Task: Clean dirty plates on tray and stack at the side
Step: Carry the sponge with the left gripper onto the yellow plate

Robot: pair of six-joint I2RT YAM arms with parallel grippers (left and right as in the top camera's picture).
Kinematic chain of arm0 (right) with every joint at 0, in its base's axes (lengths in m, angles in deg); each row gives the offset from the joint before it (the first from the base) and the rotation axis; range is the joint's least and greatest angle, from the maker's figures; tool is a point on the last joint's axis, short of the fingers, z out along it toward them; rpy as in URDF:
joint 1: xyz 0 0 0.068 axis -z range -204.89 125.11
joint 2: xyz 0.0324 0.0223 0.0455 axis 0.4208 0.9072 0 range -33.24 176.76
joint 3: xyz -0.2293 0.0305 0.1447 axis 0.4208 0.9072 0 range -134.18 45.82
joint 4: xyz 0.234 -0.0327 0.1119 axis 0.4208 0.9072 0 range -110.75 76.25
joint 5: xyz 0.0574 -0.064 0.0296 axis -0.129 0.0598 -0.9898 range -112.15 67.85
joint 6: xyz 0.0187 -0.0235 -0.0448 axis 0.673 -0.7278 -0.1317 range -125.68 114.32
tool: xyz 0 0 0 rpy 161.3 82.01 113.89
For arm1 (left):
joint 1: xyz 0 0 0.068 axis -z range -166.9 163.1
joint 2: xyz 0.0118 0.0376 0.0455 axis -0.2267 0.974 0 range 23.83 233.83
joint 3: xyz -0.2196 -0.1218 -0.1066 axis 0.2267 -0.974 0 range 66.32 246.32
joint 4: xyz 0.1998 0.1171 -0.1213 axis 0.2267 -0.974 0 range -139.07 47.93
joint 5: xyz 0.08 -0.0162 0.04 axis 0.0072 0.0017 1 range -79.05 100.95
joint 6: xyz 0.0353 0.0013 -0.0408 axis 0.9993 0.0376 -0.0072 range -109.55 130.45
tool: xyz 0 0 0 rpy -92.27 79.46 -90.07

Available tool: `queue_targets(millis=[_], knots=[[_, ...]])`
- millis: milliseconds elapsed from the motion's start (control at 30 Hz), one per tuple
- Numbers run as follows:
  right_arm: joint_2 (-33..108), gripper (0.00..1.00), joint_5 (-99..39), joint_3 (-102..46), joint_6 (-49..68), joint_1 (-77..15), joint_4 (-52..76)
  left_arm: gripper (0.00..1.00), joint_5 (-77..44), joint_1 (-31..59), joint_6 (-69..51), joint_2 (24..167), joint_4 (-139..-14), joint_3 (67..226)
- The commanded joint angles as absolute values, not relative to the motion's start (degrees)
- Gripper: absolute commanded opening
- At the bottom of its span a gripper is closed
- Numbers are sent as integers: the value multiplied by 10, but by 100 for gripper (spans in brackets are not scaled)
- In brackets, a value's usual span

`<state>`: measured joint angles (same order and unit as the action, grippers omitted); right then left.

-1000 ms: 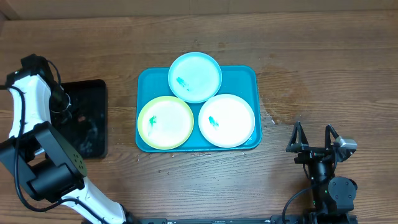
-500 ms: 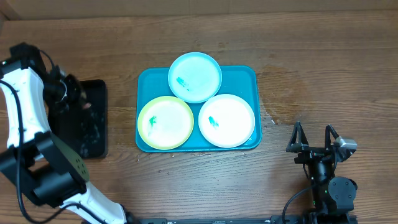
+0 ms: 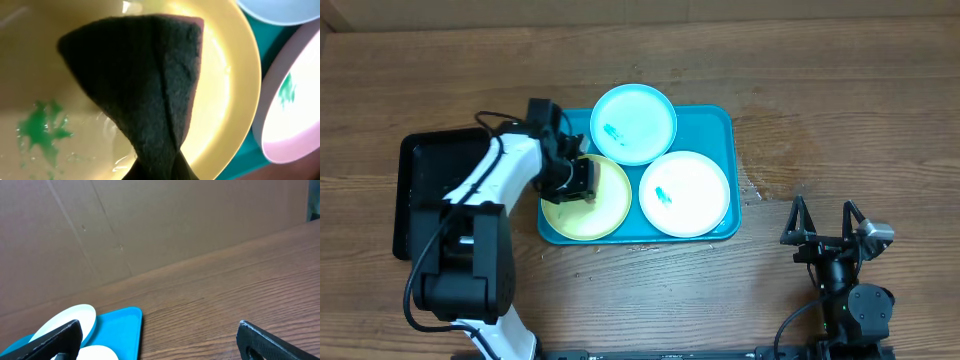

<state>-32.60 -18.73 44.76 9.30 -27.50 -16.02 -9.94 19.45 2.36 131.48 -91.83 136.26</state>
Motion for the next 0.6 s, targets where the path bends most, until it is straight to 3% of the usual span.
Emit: queue_targets(millis=[0, 67, 100, 167, 367, 433, 467, 567], knots=[[-330, 100, -184, 453, 92, -271, -163, 4, -57, 222, -20, 1311, -902, 1358], [-330, 100, -184, 453, 92, -271, -163, 4, -51, 229, -24, 1311, -902, 1358], [-330, 100, -184, 453, 92, -271, -163, 15, -51, 231, -25, 1311, -903, 1358], [-330, 100, -183, 453, 92, -271, -163, 27, -52, 229, -25, 1311, -909, 1359], [-330, 100, -183, 453, 92, -271, -163, 38, -60, 194, -24, 1309, -1013, 1455], [-330, 100, -183, 453, 92, -271, -163, 71, -60, 170, -17, 1308, -1086, 1540], [-330, 100, -184, 453, 92, -271, -163, 100, -60, 160, -13, 1308, -1115, 1575], [-330, 100, -184, 453, 92, -271, -163, 100, -60, 126, -11, 1308, -1177, 1678]])
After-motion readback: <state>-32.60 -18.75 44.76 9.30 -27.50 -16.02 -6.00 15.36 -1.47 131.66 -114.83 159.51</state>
